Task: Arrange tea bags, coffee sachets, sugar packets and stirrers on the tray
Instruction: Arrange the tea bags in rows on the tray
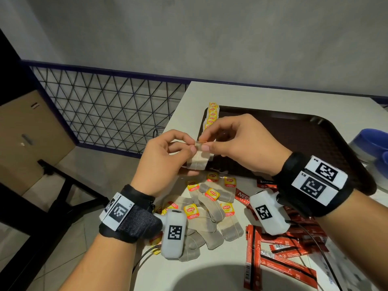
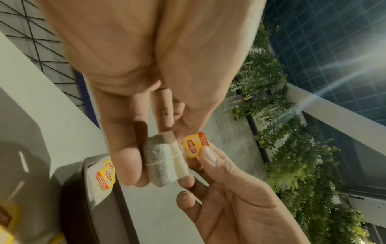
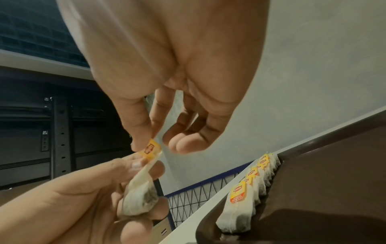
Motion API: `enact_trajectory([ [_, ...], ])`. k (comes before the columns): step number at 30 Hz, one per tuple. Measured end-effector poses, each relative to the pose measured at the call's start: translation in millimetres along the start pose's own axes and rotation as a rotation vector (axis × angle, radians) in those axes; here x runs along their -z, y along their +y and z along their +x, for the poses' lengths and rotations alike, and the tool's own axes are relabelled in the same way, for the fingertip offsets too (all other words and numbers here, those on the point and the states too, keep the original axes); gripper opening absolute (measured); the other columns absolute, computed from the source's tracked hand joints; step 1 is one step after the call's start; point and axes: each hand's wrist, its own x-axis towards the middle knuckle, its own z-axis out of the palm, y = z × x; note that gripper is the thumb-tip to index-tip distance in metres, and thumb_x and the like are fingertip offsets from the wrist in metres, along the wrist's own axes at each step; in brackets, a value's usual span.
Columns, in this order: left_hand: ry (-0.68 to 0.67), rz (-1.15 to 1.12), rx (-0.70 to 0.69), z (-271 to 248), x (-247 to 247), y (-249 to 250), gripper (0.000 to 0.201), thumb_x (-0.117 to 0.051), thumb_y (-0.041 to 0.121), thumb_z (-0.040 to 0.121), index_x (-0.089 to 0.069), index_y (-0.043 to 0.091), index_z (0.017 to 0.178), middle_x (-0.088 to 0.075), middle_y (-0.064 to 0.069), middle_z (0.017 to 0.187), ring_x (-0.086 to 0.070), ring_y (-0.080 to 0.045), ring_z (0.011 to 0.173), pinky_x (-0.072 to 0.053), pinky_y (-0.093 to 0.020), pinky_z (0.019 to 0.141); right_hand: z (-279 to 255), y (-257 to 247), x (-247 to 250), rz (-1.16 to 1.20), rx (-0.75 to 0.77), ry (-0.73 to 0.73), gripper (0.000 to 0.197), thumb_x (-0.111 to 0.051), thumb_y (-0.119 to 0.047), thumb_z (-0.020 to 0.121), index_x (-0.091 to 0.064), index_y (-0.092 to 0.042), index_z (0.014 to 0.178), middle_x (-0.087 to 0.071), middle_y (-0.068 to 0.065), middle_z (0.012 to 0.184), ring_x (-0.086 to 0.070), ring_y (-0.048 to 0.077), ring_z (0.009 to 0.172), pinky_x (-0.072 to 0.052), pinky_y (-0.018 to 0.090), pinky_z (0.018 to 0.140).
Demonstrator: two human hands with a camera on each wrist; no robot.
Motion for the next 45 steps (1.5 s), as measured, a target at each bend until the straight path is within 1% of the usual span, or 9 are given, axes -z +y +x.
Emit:
enact_trajectory([
  [3, 0.036, -0.029, 0.018, 1, 2, 0, 0.012, -0.066, 0.001, 0.096, -0.060, 0.009, 0.103, -0.078, -0.015, 0.090, -0.074, -0.028, 0.079, -0.064, -0.051, 0.069, -2, -1, 0, -0.024, 0.008, -0.030, 0.013, -0.089, -0.025, 0.081, -0.083, -0.027, 0.092, -0.072, -0.009, 0.096, -0.065, 0.005, 0.086, -0.051, 0.019, 0.079],
  [7, 0.044, -0.051, 0.031, 2, 4, 0, 0.009, -0.066, 0.003, 0.097, -0.061, 0.008, 0.103, -0.078, -0.019, 0.094, -0.077, -0.032, 0.083, -0.064, -0.046, 0.069, -2, -1, -1, -0.056, 0.004, -0.097, 0.018, -0.090, -0.021, 0.079, -0.083, -0.029, 0.093, -0.067, -0.004, 0.103, -0.064, 0.010, 0.088, -0.056, 0.030, 0.081],
  [13, 0.031, -0.042, 0.014, 2, 3, -1, 0.007, -0.066, 0.005, 0.098, -0.067, 0.007, 0.104, -0.078, -0.020, 0.093, -0.077, -0.035, 0.091, -0.064, -0.054, 0.078, 2, 0, 2, 0.010, -0.039, 0.069, 0.006, -0.080, -0.019, 0.089, -0.079, -0.022, 0.094, -0.076, -0.006, 0.095, -0.070, 0.013, 0.090, -0.059, 0.040, 0.090],
  [19, 0.033, -0.025, -0.030, 1, 2, -1, 0.008, -0.067, 0.004, 0.097, -0.067, 0.004, 0.105, -0.078, -0.022, 0.092, -0.077, -0.040, 0.090, -0.062, -0.059, 0.081, 0, -3, -9, -0.020, -0.022, 0.061, 0.022, -0.088, -0.036, 0.080, -0.074, -0.027, 0.094, -0.069, -0.007, 0.088, -0.062, 0.005, 0.075, -0.059, 0.036, 0.078],
  [26, 0.052, -0.024, -0.074, 4, 2, -6, 0.008, -0.071, 0.002, 0.093, -0.072, 0.010, 0.096, -0.075, -0.027, 0.083, -0.071, -0.023, 0.072, -0.062, -0.038, 0.075, -3, -14, -19, -0.161, 0.015, 0.037, 0.040, -0.096, -0.042, 0.068, -0.066, -0.025, 0.089, -0.066, -0.005, 0.075, -0.054, 0.002, 0.062, -0.050, 0.021, 0.061],
  [29, 0.055, -0.062, -0.083, 4, 1, -5, 0.010, -0.068, 0.000, 0.095, -0.071, 0.009, 0.097, -0.077, -0.020, 0.082, -0.074, -0.024, 0.076, -0.064, -0.041, 0.078, -1, -14, -22, -0.215, 0.021, 0.060, 0.033, -0.093, -0.037, 0.074, -0.066, -0.024, 0.089, -0.067, -0.005, 0.077, -0.060, 0.006, 0.066, -0.052, 0.018, 0.063],
  [33, 0.047, -0.098, -0.096, 3, 0, -4, 0.017, -0.065, -0.002, 0.097, -0.071, 0.006, 0.111, -0.079, -0.019, 0.096, -0.077, -0.032, 0.095, -0.063, -0.048, 0.084, -1, -13, -22, -0.202, 0.027, 0.106, 0.016, -0.084, -0.022, 0.085, -0.069, -0.023, 0.088, -0.067, -0.007, 0.077, -0.061, 0.004, 0.066, -0.050, 0.015, 0.063],
  [39, 0.085, -0.025, -0.151, 5, 2, -7, 0.023, -0.068, -0.005, 0.093, -0.078, 0.012, 0.104, -0.079, -0.016, 0.099, -0.077, -0.032, 0.097, -0.063, -0.046, 0.087, -1, -16, -26, -0.124, -0.020, 0.190, 0.024, -0.084, -0.045, 0.083, -0.071, -0.025, 0.082, -0.070, -0.006, 0.077, -0.065, 0.009, 0.073, -0.054, 0.019, 0.065],
  [45, 0.095, -0.048, -0.196, 4, 0, -5, 0.019, -0.076, 0.006, 0.084, -0.075, 0.011, 0.103, -0.081, -0.009, 0.092, -0.079, -0.021, 0.089, -0.061, -0.026, 0.077, 3, -16, -21, -0.094, -0.069, 0.181, 0.016, -0.084, -0.035, 0.085, -0.072, -0.025, 0.086, -0.073, -0.002, 0.079, -0.069, 0.011, 0.073, -0.060, 0.028, 0.072],
])
